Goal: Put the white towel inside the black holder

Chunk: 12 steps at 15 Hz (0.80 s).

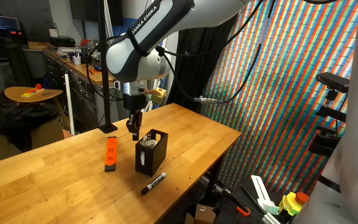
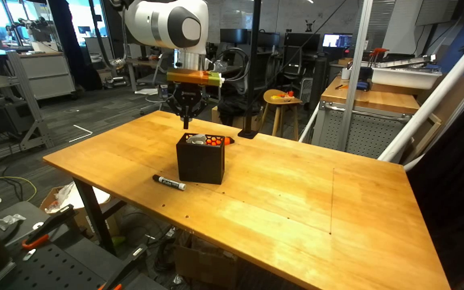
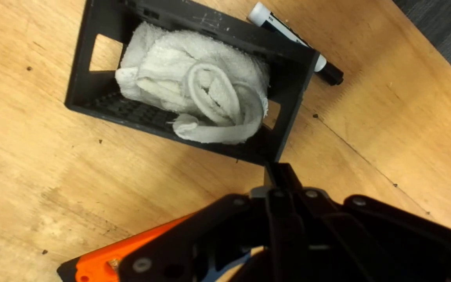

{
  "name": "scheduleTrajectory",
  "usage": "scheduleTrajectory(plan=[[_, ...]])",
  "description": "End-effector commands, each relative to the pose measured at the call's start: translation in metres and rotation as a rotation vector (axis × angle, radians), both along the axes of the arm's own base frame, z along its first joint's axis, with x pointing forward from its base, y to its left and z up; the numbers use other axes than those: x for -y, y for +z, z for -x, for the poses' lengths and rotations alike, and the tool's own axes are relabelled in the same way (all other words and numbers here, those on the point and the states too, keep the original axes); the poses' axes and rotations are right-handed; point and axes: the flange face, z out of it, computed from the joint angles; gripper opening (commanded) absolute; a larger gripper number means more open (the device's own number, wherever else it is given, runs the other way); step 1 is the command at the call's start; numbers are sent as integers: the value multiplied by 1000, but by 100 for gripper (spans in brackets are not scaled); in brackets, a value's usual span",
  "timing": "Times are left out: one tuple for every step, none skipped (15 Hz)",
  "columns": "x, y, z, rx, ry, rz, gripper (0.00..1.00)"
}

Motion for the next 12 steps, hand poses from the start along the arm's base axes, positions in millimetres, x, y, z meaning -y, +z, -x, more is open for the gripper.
scheduleTrajectory(plan=[[1, 14, -6, 28, -22, 26, 0], [1, 15, -7, 32, -23, 30, 0], [2, 16, -8, 35, -23, 33, 0], [3, 16, -9, 38, -25, 35, 0], [5, 16, -8, 39, -27, 38, 0], [8, 16, -7, 36, -33, 49, 0], [12, 15, -6, 35, -43, 58, 0], [16, 14, -5, 32, -63, 75, 0], [21, 14, -5, 33, -93, 82, 0], [24, 14, -5, 36, -117, 88, 0], [26, 14, -5, 38, -130, 93, 0], [29, 14, -5, 39, -144, 101, 0]])
